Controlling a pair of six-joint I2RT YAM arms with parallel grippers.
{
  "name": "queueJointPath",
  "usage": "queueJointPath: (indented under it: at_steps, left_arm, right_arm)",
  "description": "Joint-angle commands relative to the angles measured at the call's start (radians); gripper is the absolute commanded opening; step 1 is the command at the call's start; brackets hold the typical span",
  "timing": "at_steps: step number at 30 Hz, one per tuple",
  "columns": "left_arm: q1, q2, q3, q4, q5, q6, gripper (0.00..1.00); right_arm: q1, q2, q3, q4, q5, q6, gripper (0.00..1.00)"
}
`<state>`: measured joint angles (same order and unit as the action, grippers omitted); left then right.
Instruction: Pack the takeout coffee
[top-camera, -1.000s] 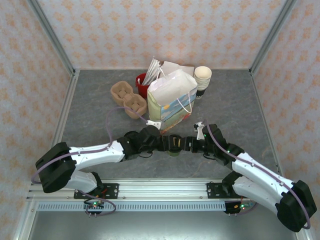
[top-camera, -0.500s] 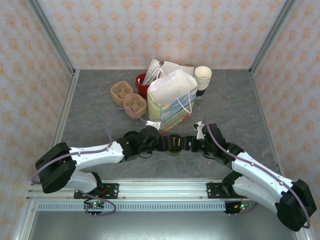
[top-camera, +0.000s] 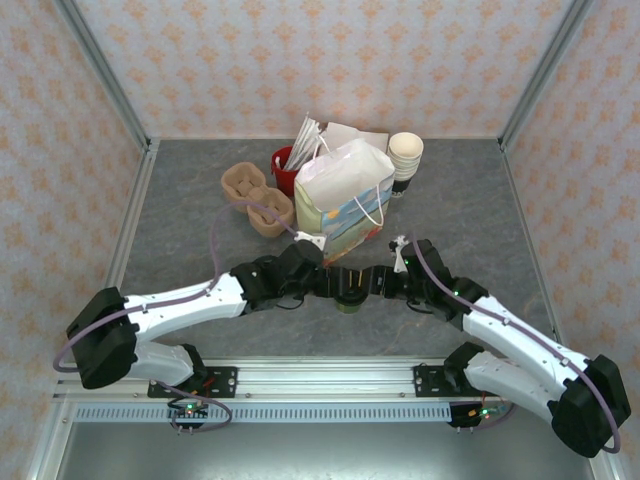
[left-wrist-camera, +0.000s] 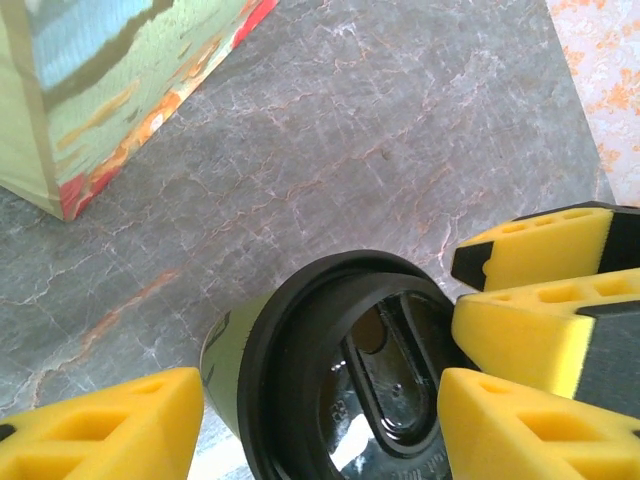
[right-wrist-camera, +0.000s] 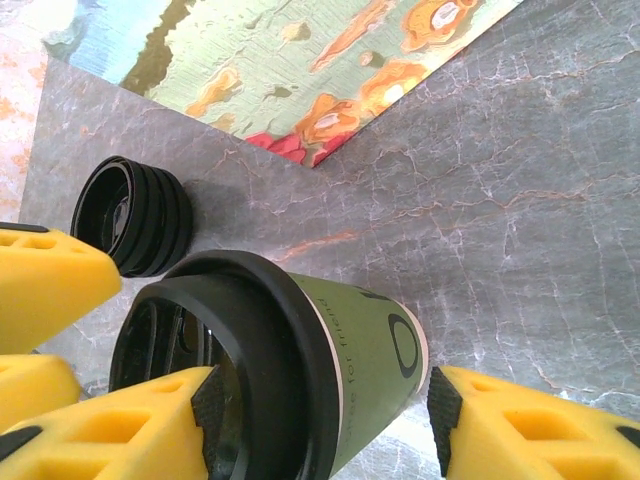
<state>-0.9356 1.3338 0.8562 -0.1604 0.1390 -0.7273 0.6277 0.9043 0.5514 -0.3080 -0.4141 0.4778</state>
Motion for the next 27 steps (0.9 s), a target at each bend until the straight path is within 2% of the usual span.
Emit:
queueJointPath:
  at_steps: [1, 5, 9, 12, 15, 18, 22, 25, 27]
  left_arm:
    - [0.005, -0.047, 0.052, -0.091, -0.05, 0.042, 0.65]
    - [0.008, -0.131, 0.087, -0.189, -0.112, 0.065, 0.66]
    - [0.056, -0.263, 0.104, -0.297, -0.194, 0.078, 0.66]
    - [0.128, -0.376, 0.098, -0.363, -0.254, 0.075, 0.66]
    - [0.251, -0.466, 0.087, -0.411, -0.287, 0.072, 0.67]
    - [0.437, -0.497, 0.069, -0.403, -0.221, 0.063, 0.68]
    - [0.695, -0.421, 0.049, -0.32, -0.04, 0.015, 0.68]
    - [0.796, -0.301, 0.064, -0.261, 0.062, -0.013, 0.66]
    - [0.834, -0.218, 0.09, -0.234, 0.114, -0.02, 0.65]
  right_arm:
    - [-0.005, -0.003, 0.047, -0.039, 0.03, -0.003, 0.59]
    - [-0.006, -0.022, 0.095, -0.104, 0.04, -0.001, 0.59]
    - [-0.007, -0.062, 0.16, -0.184, 0.061, -0.012, 0.59]
    - [-0.013, -0.086, 0.218, -0.255, 0.079, -0.026, 0.59]
    - [-0.026, -0.104, 0.274, -0.328, 0.097, -0.035, 0.58]
    - [-0.047, -0.122, 0.312, -0.372, 0.11, -0.033, 0.58]
    - [-0.082, -0.134, 0.366, -0.417, 0.126, -0.026, 0.57]
    - [-0.098, -0.134, 0.399, -0.442, 0.154, -0.019, 0.57]
    - [-0.104, -0.134, 0.414, -0.449, 0.17, -0.015, 0.57]
